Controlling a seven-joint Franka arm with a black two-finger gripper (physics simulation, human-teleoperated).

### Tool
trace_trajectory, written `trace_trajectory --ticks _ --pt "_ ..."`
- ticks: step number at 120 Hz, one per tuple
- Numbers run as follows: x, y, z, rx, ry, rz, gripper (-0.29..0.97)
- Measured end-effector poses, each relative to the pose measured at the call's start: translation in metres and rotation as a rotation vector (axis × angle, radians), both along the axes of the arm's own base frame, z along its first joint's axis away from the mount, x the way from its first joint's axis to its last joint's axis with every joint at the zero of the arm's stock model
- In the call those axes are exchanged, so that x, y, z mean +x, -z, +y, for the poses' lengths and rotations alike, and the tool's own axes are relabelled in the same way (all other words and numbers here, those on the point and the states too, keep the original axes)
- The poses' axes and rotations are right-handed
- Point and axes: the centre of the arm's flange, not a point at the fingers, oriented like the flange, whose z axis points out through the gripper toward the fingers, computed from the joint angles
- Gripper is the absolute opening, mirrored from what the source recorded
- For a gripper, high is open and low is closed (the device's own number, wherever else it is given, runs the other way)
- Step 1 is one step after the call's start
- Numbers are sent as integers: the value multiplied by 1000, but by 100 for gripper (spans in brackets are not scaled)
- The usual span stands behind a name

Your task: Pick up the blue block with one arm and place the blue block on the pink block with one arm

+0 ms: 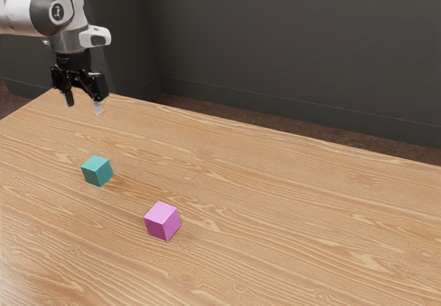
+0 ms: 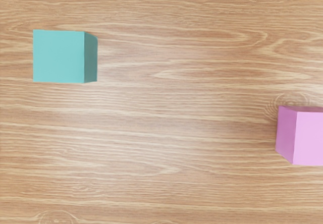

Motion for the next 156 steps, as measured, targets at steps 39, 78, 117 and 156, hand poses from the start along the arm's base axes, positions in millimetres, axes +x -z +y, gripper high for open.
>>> trace_trajectory --ticks 39,78,117,156 --pt "32 112 56 -15 5 -29 68" --pt "15 187 113 -10 -22 -45 68" --pt "35 235 128 -17 46 -87 68" --pt "45 255 135 -28 124 -91 68"
